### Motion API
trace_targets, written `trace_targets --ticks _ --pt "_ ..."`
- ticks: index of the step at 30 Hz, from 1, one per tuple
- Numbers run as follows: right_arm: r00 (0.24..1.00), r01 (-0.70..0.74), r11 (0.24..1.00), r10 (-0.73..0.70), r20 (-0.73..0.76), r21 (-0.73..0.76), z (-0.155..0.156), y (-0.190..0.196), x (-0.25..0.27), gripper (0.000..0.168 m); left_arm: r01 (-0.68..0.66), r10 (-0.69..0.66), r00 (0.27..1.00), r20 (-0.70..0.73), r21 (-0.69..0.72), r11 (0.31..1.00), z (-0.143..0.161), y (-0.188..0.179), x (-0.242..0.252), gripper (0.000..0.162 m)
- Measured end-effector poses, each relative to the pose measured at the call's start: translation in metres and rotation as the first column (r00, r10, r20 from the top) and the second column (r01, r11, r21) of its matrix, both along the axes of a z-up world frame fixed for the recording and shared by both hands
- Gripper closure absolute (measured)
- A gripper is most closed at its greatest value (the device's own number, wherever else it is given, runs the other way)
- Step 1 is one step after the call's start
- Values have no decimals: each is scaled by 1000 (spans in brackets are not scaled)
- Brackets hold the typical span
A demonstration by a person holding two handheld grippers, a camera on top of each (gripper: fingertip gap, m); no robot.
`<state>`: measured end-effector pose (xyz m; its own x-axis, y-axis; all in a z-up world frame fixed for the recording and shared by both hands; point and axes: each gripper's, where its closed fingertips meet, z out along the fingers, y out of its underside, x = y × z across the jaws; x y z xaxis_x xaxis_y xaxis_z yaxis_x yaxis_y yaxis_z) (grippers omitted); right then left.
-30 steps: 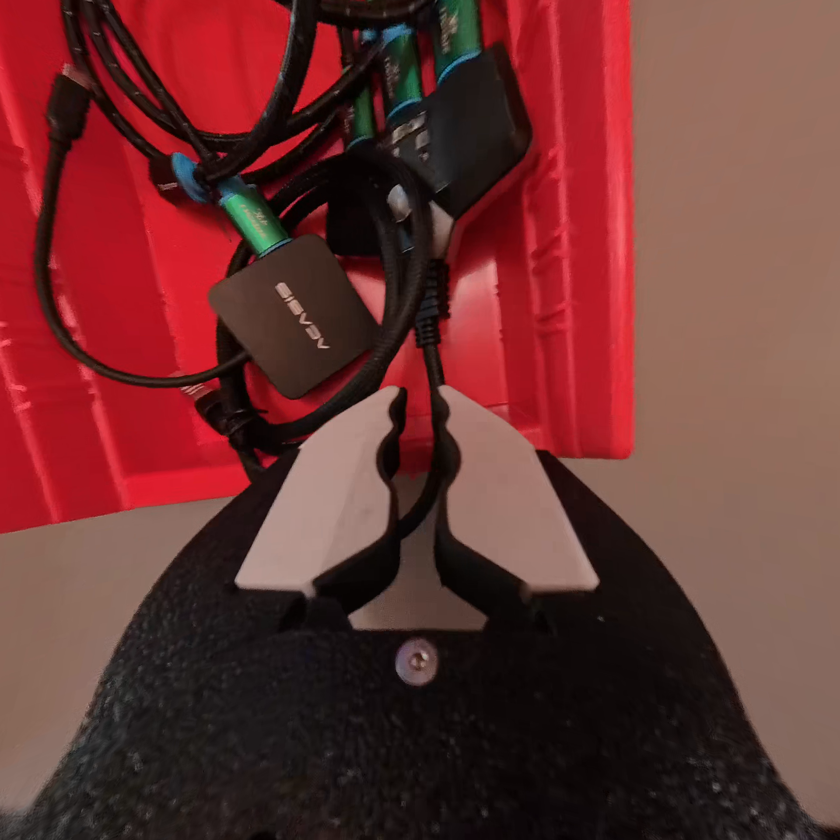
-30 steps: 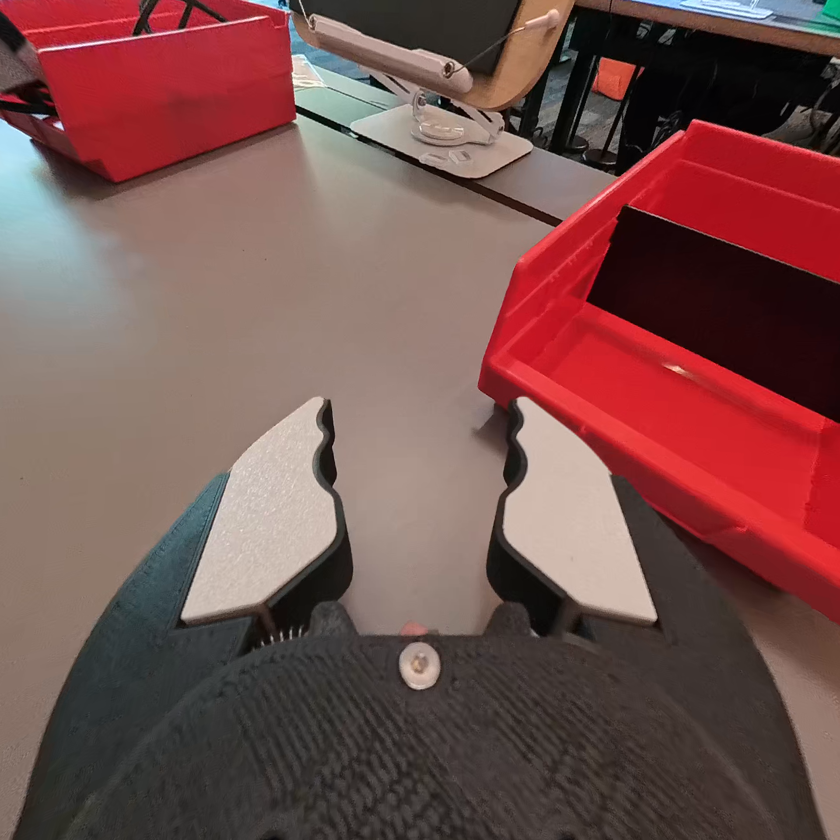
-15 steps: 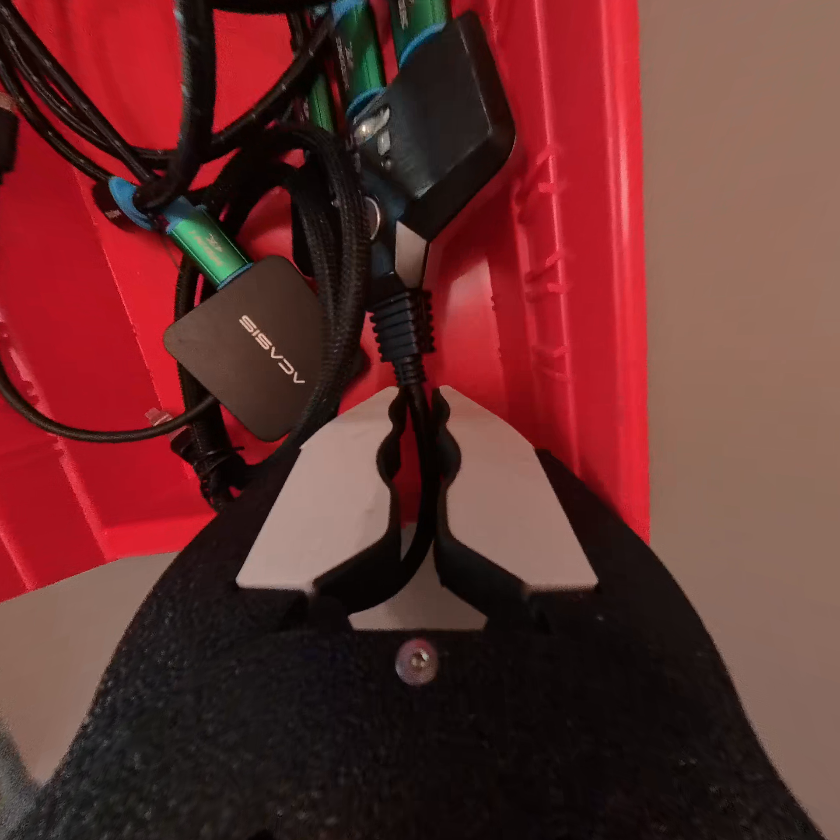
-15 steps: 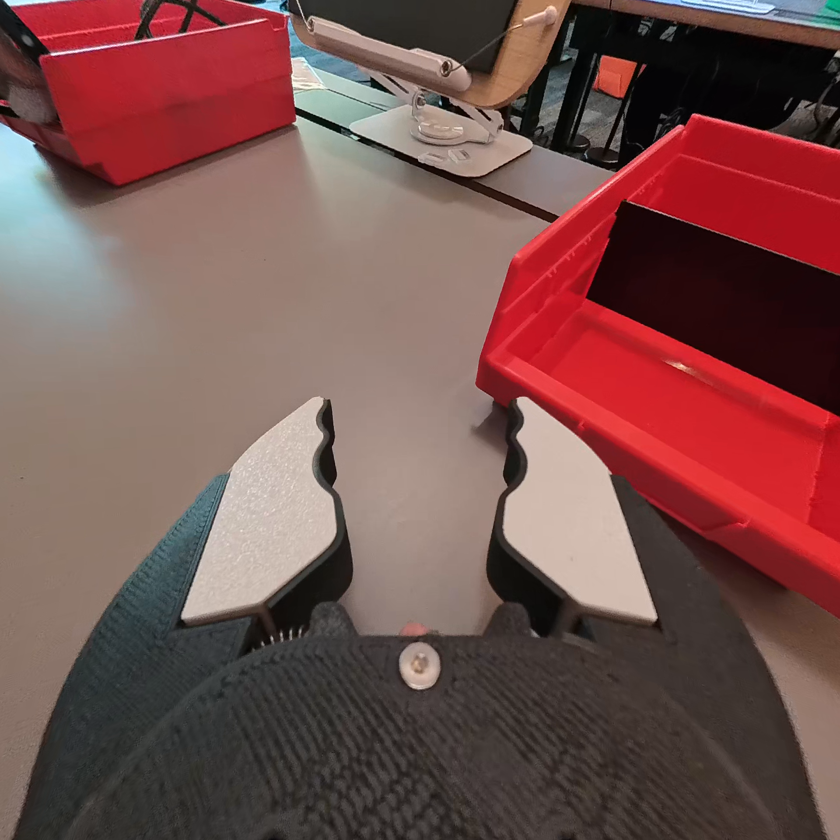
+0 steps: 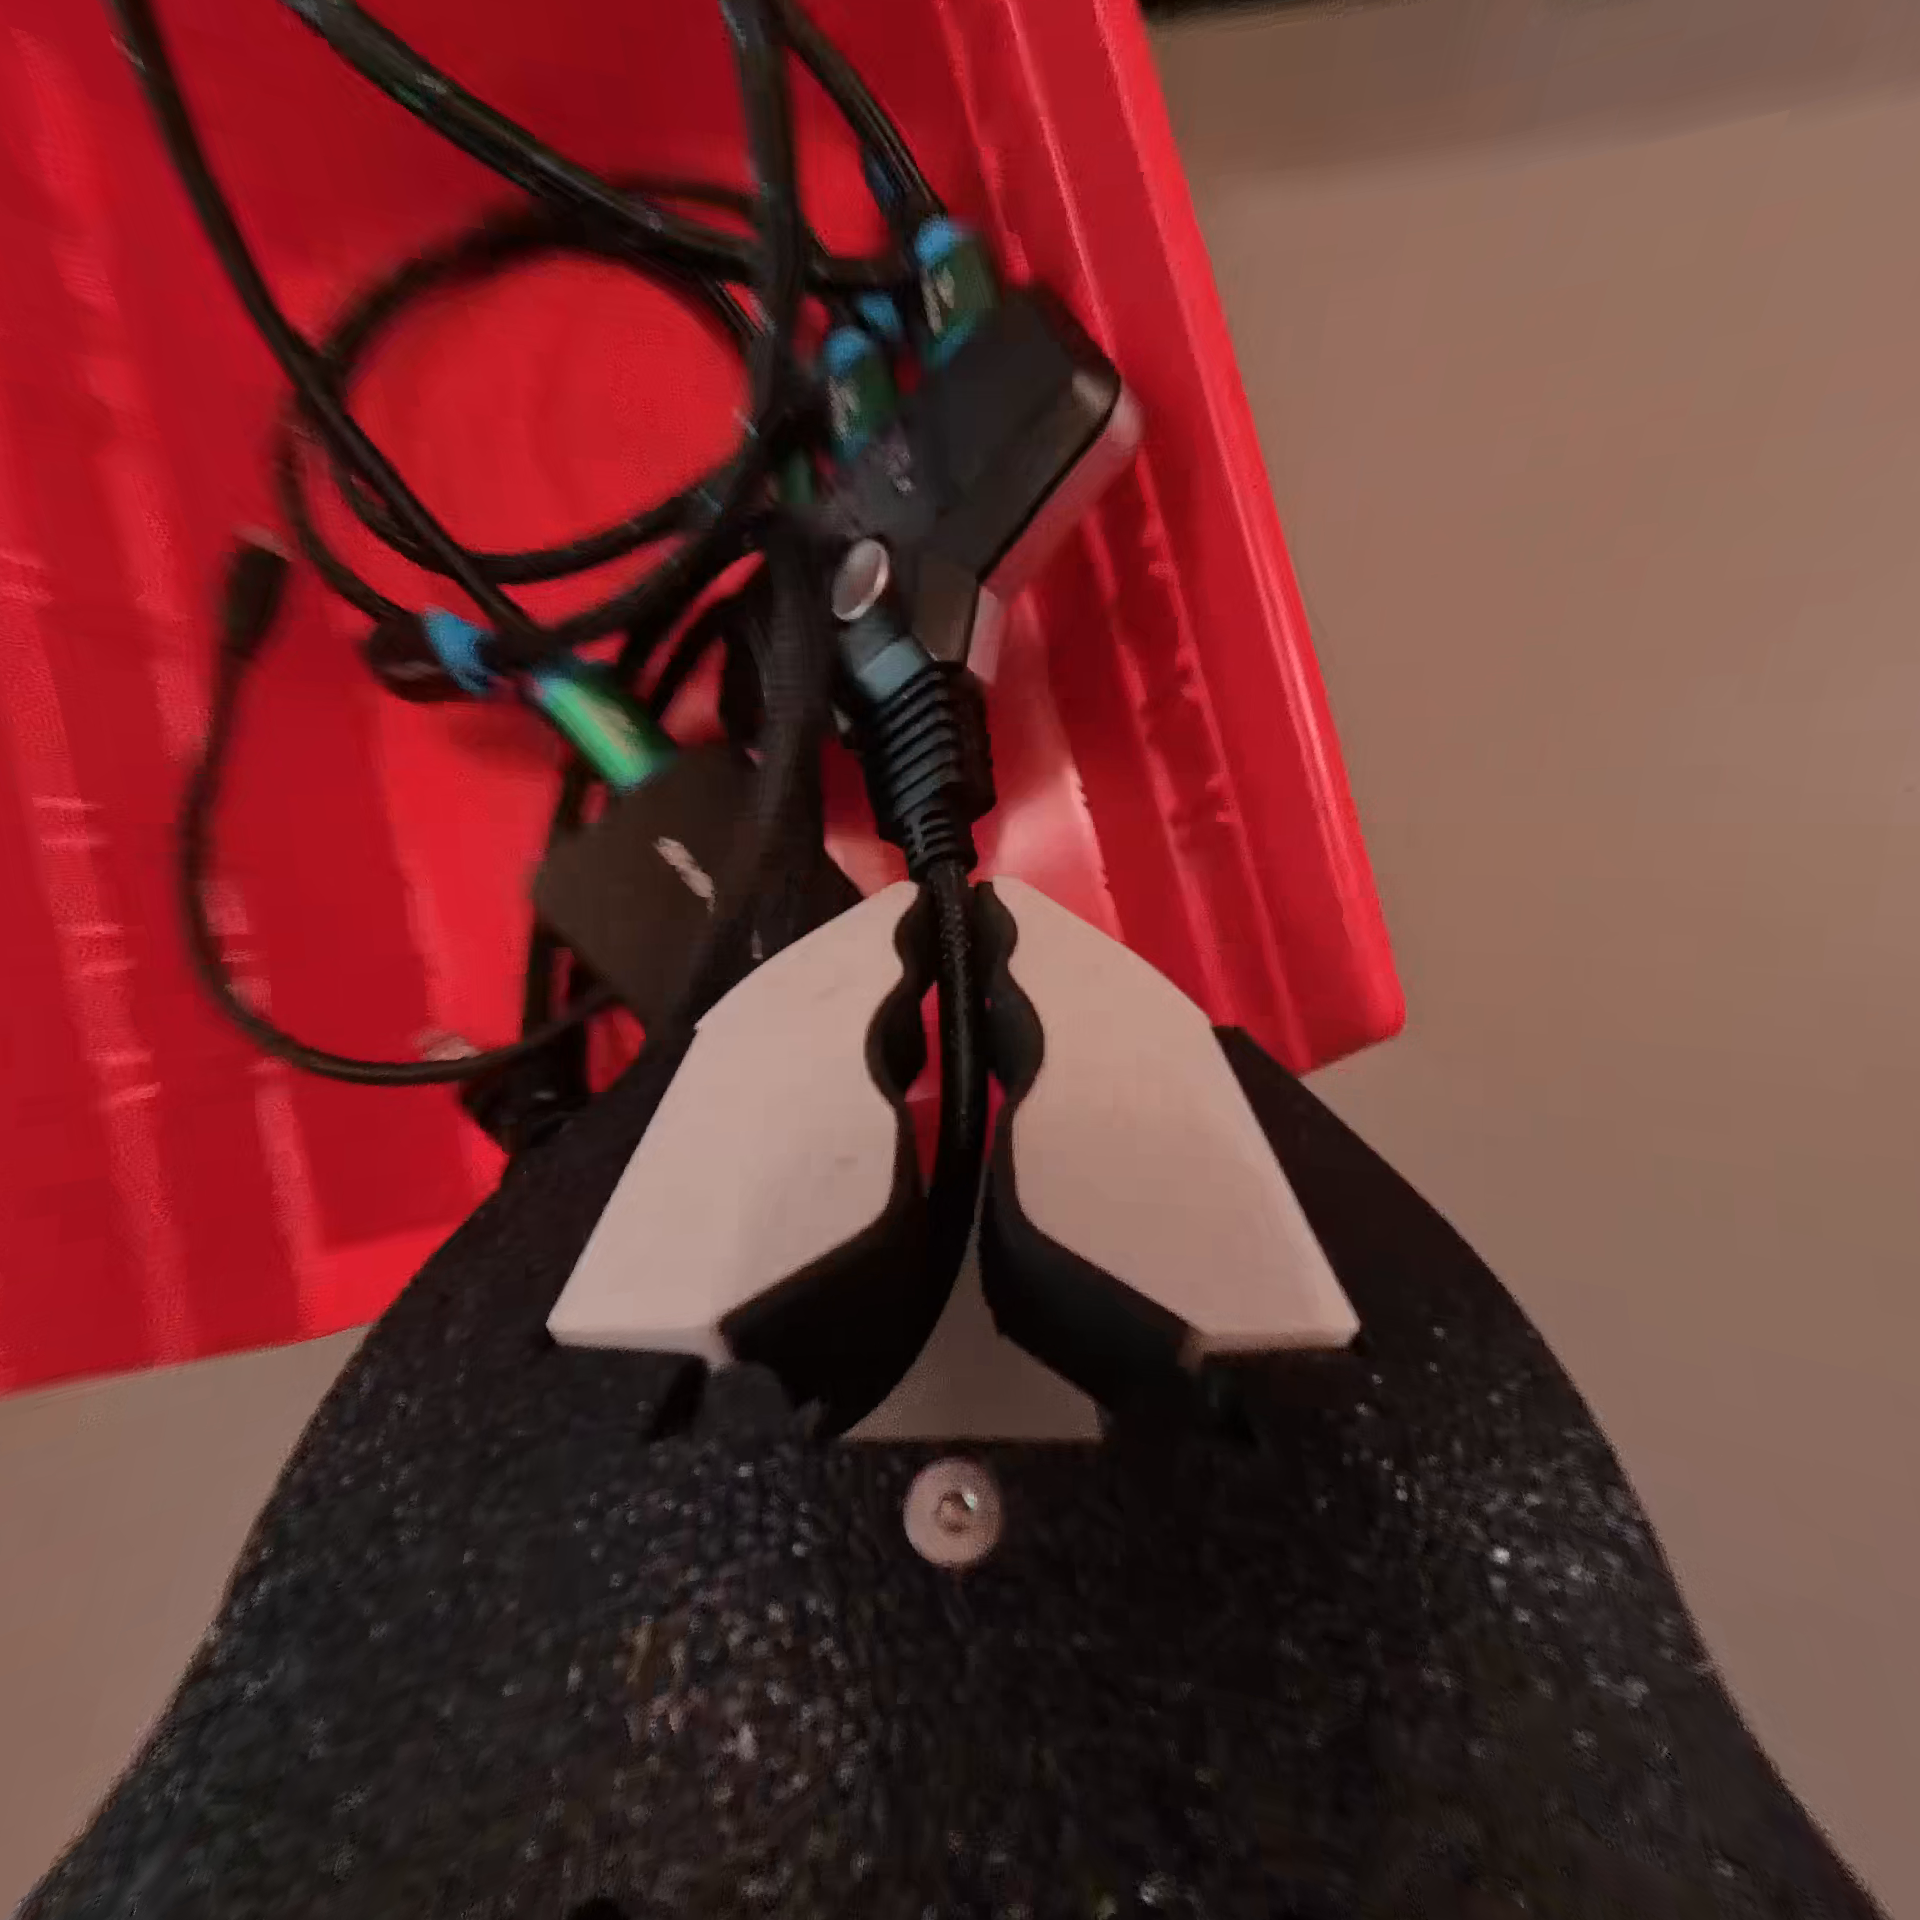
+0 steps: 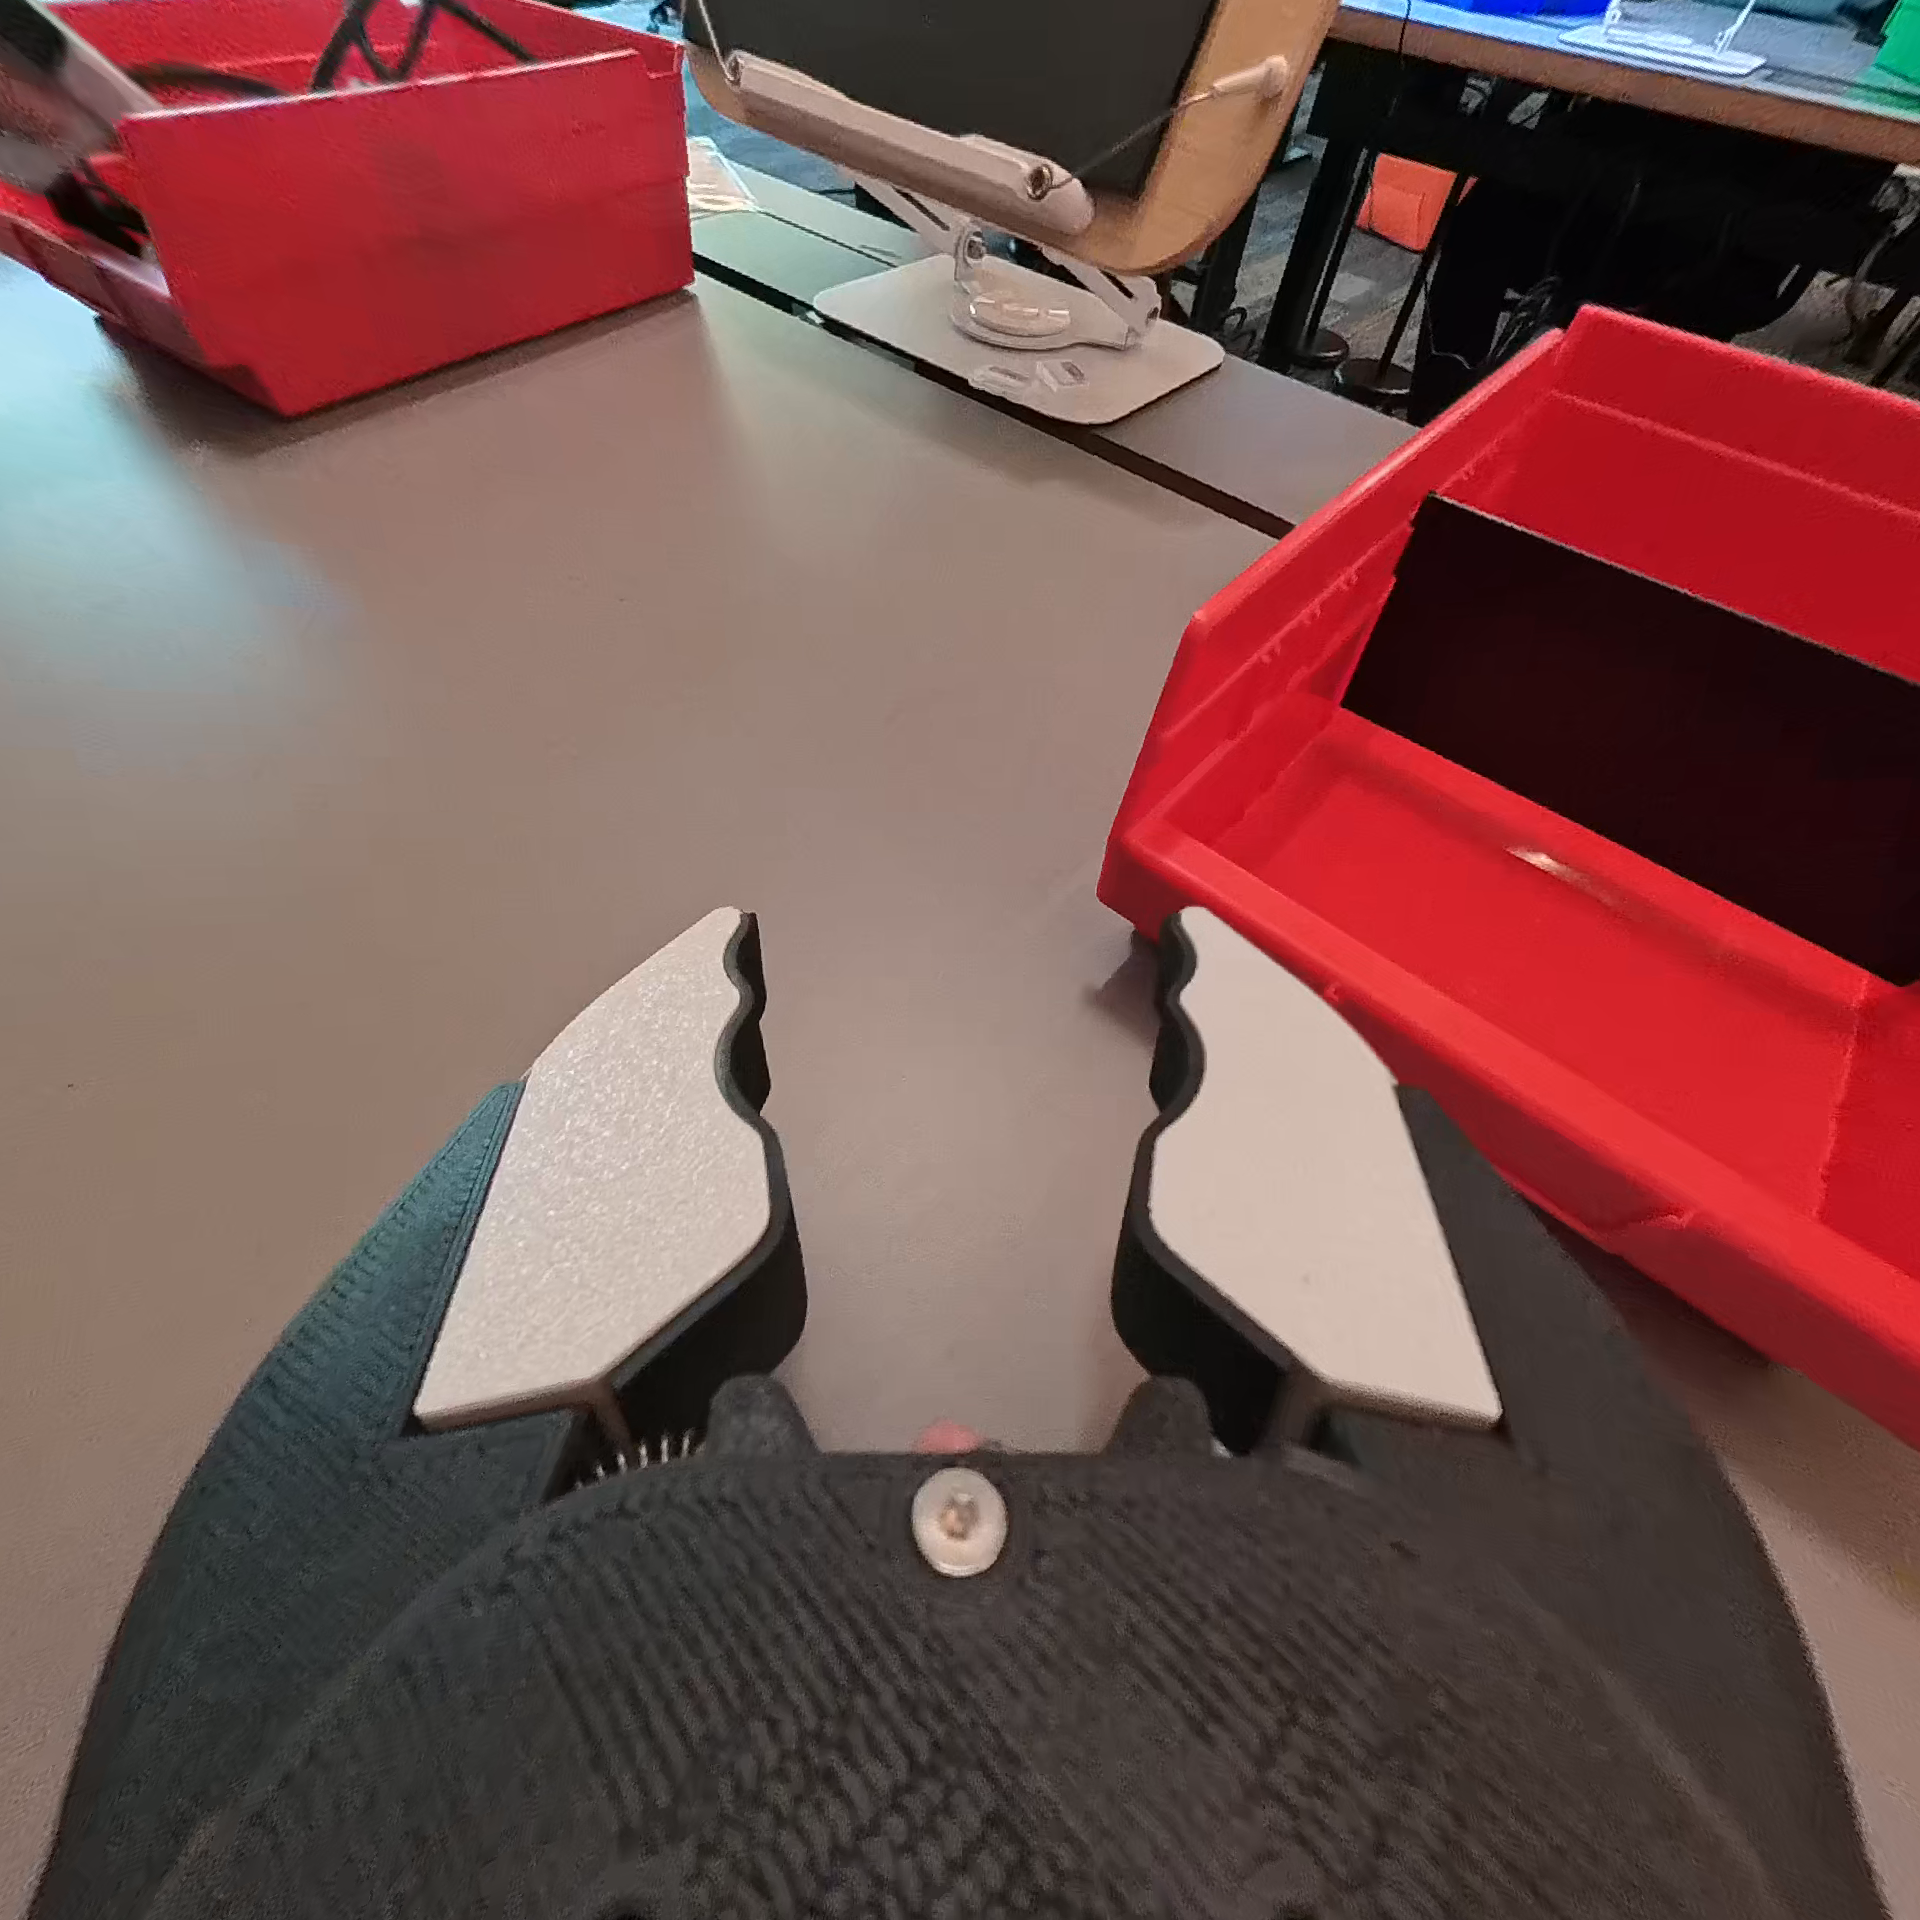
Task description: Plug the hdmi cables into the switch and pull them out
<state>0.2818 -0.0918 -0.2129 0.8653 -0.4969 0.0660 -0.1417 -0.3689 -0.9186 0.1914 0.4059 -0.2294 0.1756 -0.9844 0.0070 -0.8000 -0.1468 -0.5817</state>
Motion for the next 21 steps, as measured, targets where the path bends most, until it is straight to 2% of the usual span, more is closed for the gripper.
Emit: trace_targets --ticks 1,3,7,10,14,18,21 --pt "1000 3 1000 -3 5 2 1 0 0 95 -5 2 999 42 56 998 15 5 -3 156" --pt "1000 1 1000 -1 1 20 3 3 0 96 -9 -12 991 130 160 987 43 9 -7 156" --pt "1000 -21 996 23 -18 85 9 15 -4 97 -31 -56 965 255 323 946 78 1 -16 156" --pt "998 -50 996 52 -20 72 6 26 -11 97 -75 -62 936 345 371 926 99 -3 -23 156" --pt "996 -90 995 90 1 49 8 40 -17 97 -55 -104 889 446 330 943 114 -2 -18 156" --pt "995 -105 993 104 8 47 12 48 -20 97 -48 -39 867 497 161 986 105 17 -2 156" --pt "994 -109 993 108 29 44 17 48 -25 97 -57 -35 838 545 151 987 116 26 4 156"
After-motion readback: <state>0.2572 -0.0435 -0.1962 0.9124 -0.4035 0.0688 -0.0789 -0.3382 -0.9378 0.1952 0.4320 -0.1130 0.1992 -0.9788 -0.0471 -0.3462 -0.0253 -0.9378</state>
